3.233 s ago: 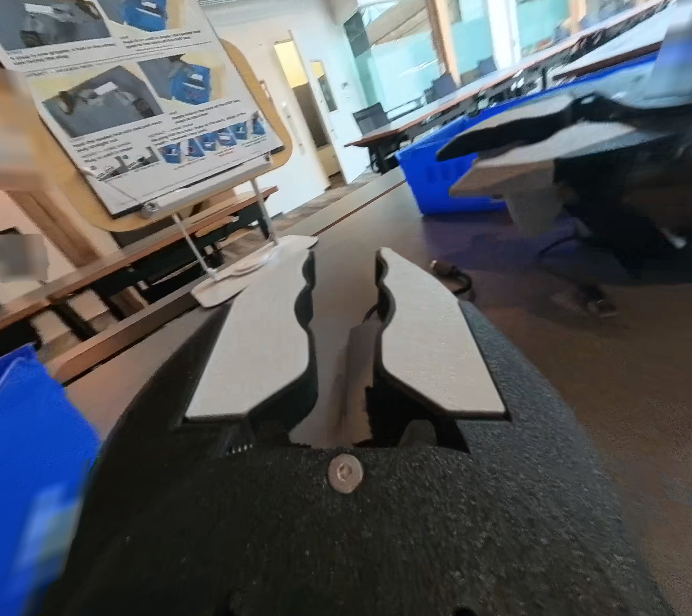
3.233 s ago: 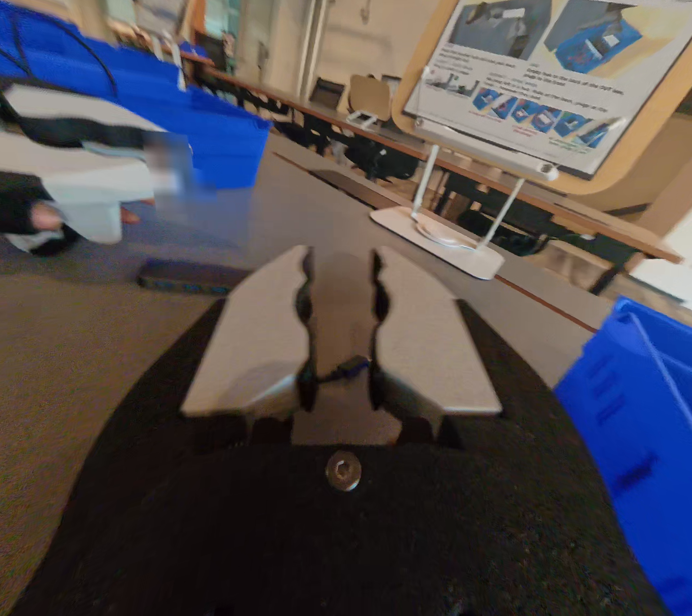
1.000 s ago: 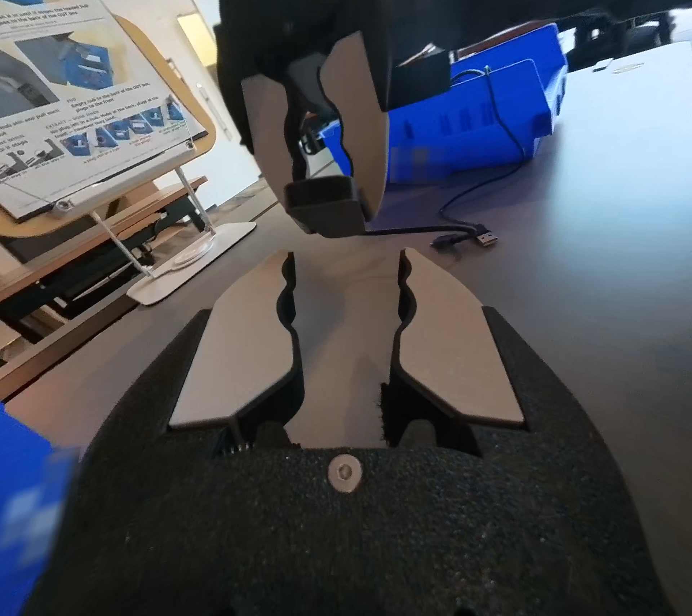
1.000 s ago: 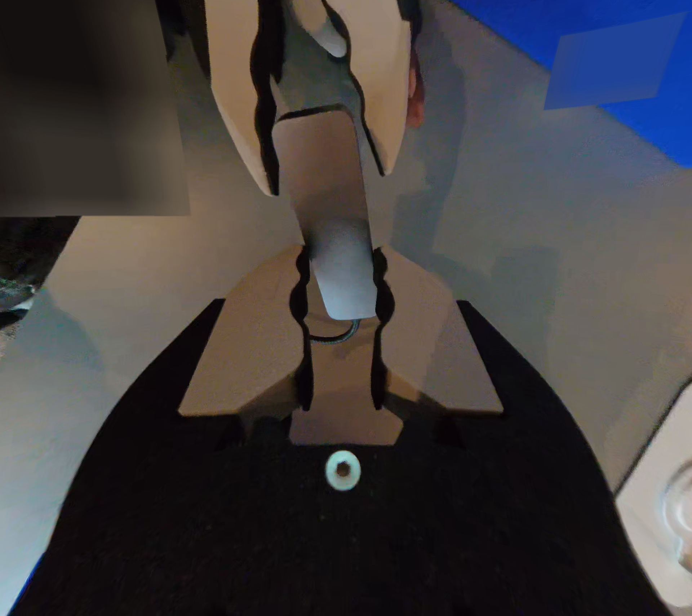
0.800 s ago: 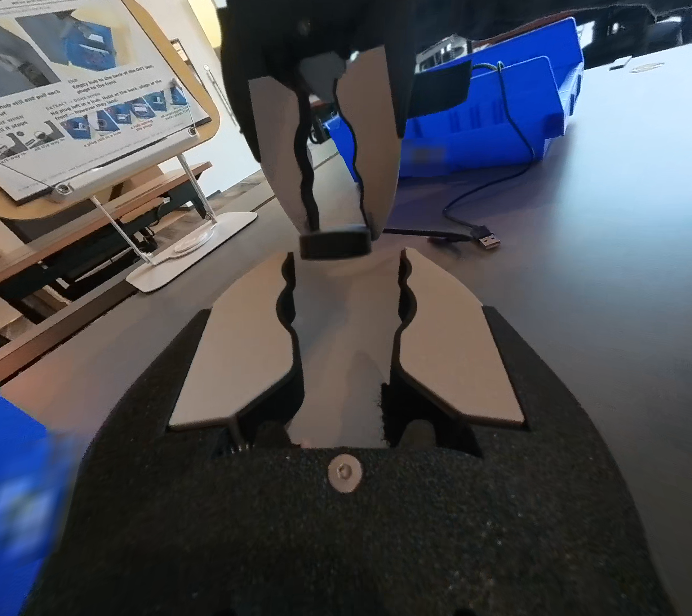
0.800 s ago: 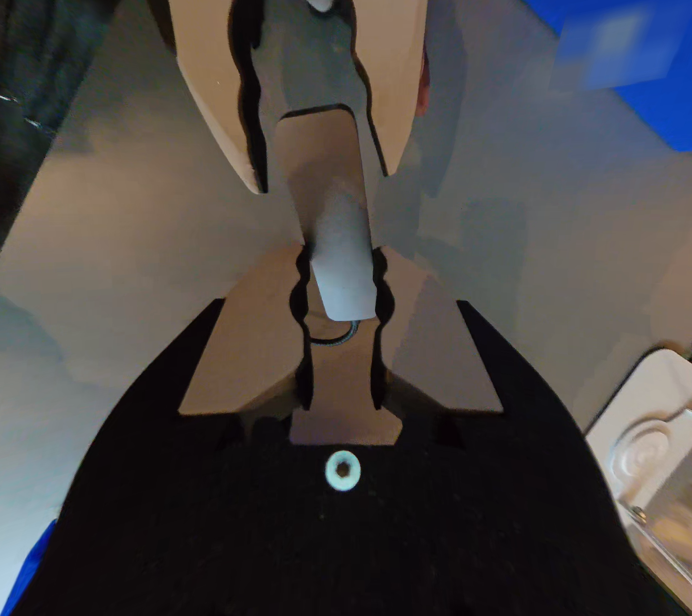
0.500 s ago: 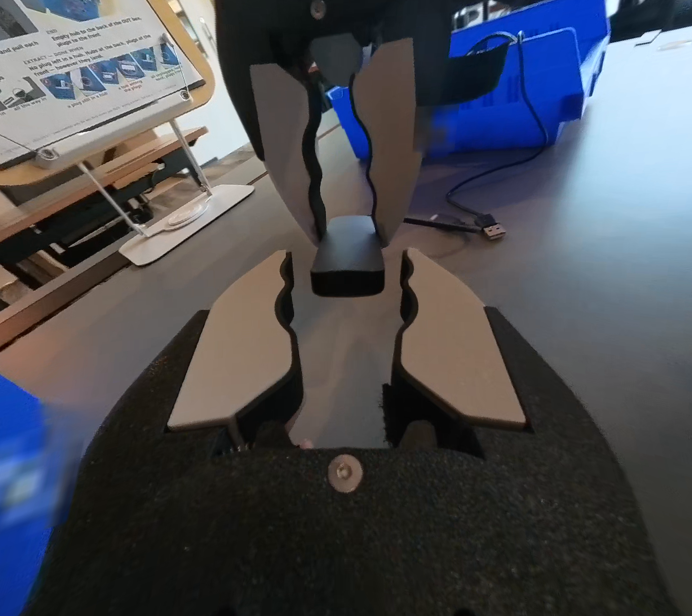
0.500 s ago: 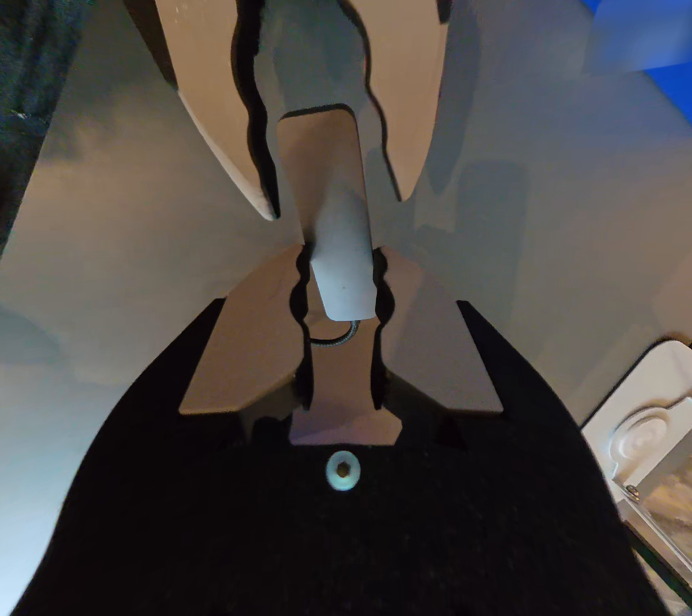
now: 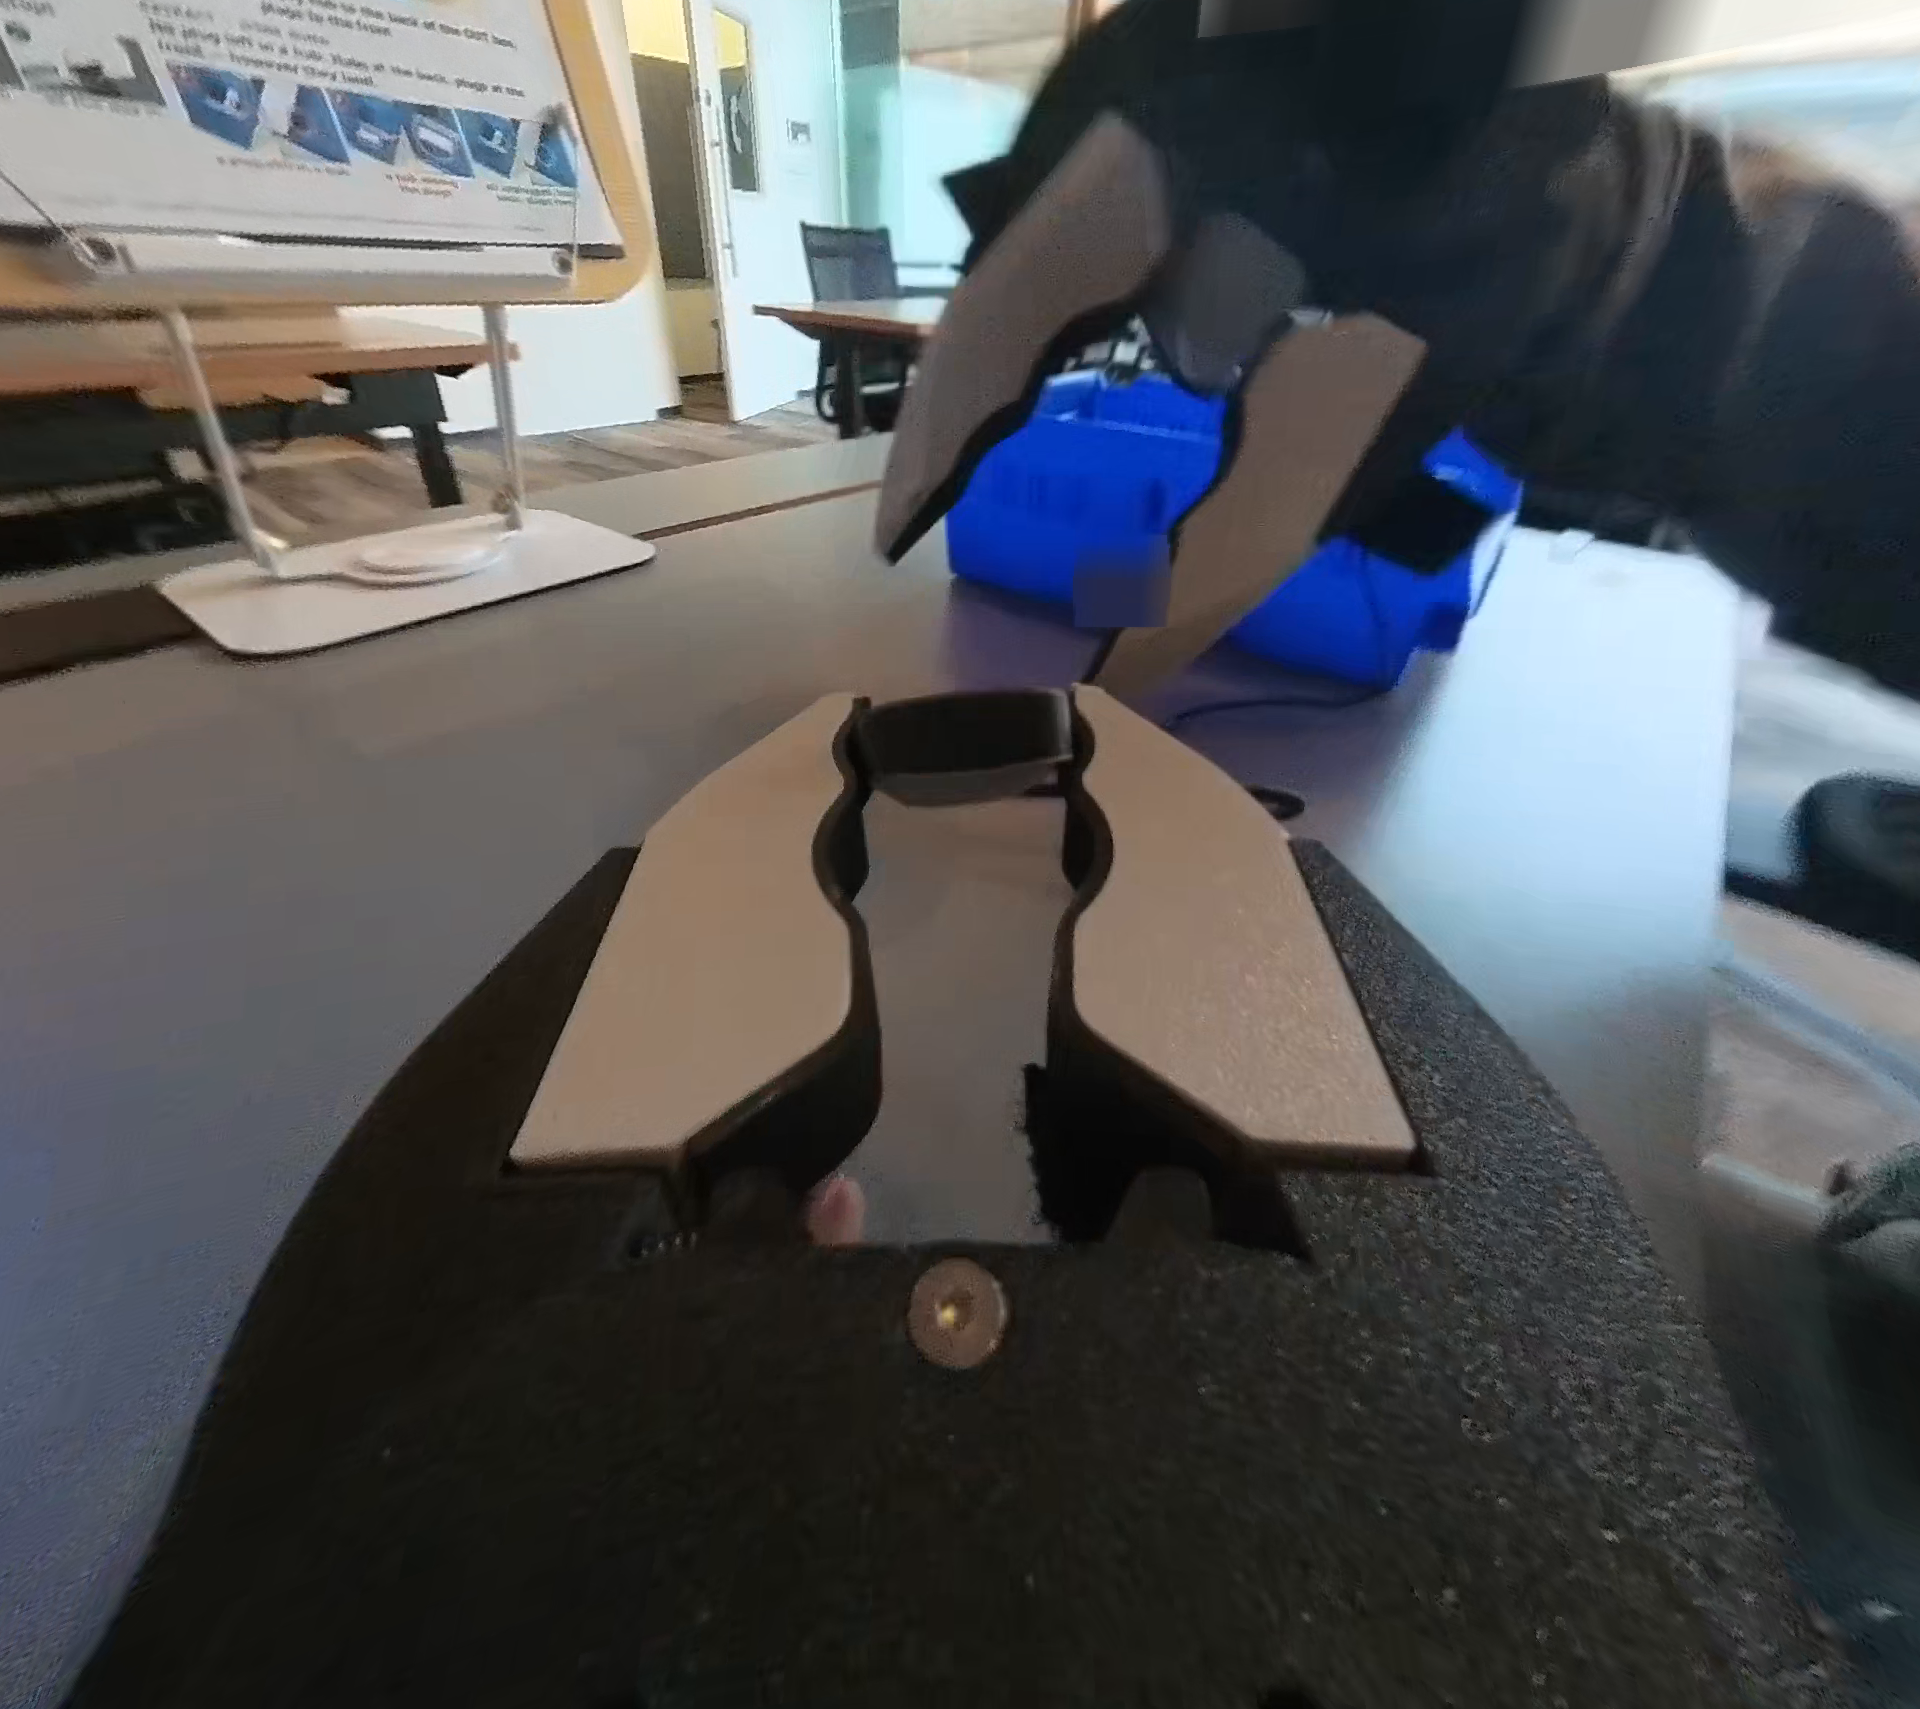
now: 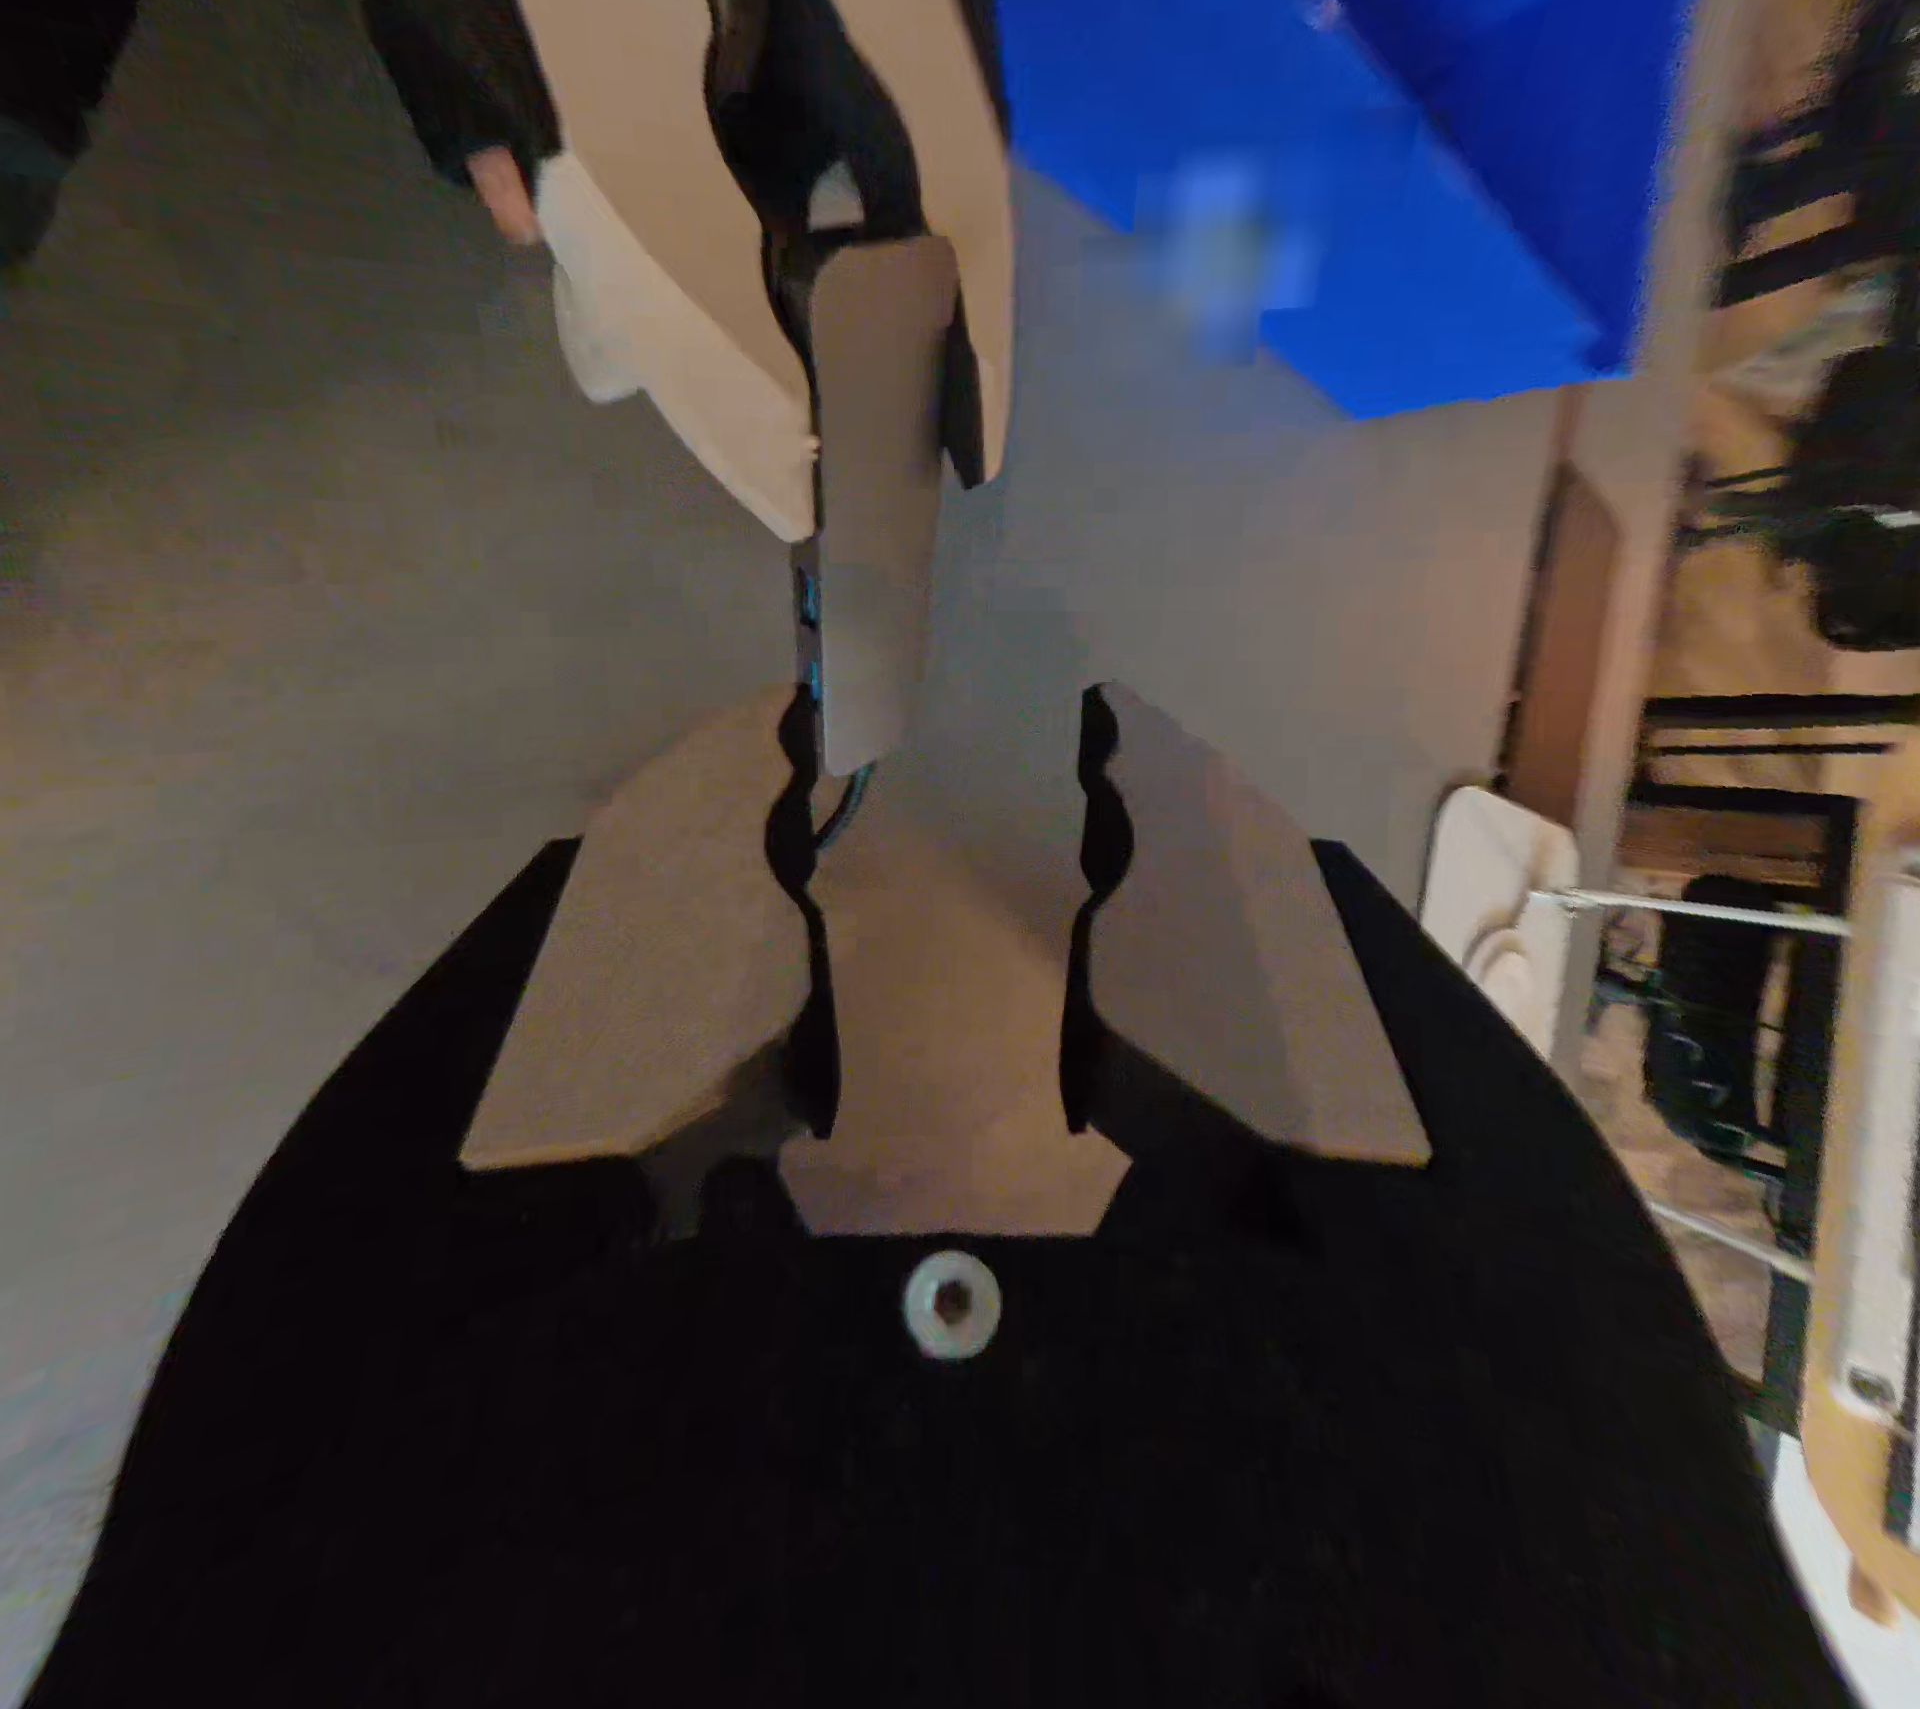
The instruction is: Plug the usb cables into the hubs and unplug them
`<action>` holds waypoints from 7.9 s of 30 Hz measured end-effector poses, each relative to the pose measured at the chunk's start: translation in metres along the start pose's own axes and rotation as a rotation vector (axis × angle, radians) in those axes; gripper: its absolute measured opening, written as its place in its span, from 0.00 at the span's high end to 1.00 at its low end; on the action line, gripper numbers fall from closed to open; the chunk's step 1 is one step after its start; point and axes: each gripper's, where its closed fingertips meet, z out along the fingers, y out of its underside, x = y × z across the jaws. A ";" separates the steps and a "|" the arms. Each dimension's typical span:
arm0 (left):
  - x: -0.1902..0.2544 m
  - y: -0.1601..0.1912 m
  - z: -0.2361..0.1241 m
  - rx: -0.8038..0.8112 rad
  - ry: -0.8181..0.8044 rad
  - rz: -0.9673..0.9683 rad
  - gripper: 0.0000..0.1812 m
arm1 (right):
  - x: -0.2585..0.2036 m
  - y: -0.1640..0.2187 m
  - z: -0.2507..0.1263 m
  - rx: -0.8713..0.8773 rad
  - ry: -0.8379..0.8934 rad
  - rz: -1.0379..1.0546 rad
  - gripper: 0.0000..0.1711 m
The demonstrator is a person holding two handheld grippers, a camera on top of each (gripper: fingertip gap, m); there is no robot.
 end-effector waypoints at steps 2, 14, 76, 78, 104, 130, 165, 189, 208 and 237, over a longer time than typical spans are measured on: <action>0.002 -0.004 -0.001 0.027 0.032 -0.084 0.81 | -0.001 -0.012 -0.013 0.164 0.132 0.061 0.75; 0.025 -0.016 0.005 0.132 0.113 -0.293 0.81 | -0.033 -0.008 -0.010 0.244 0.455 0.150 0.69; 0.098 0.042 0.016 -0.071 0.134 1.166 0.89 | -0.093 0.028 -0.009 -0.074 0.196 -0.238 0.93; 0.098 0.043 0.016 -0.069 0.134 1.157 0.91 | -0.092 0.028 -0.010 -0.086 0.202 -0.248 0.93; 0.067 0.007 0.016 -0.069 0.179 0.067 0.74 | -0.041 0.017 -0.029 -0.241 0.612 -0.383 0.93; 0.051 -0.007 0.010 -0.024 0.174 -0.234 0.80 | -0.030 0.007 -0.035 -0.137 0.687 -0.290 0.86; 0.057 0.004 0.013 -0.037 0.182 -0.133 0.79 | -0.026 0.011 -0.028 -0.309 0.799 -0.435 0.94; 0.042 0.001 0.009 -0.019 0.149 -0.293 0.79 | -0.022 0.008 -0.037 -0.245 0.775 -0.337 0.85; -0.008 0.002 -0.002 0.054 -0.089 -0.265 0.79 | -0.129 0.079 -0.064 -0.002 -0.005 0.159 0.91; -0.018 0.000 -0.006 0.079 -0.111 -0.300 0.79 | -0.113 0.118 -0.006 -0.303 -0.508 0.061 0.91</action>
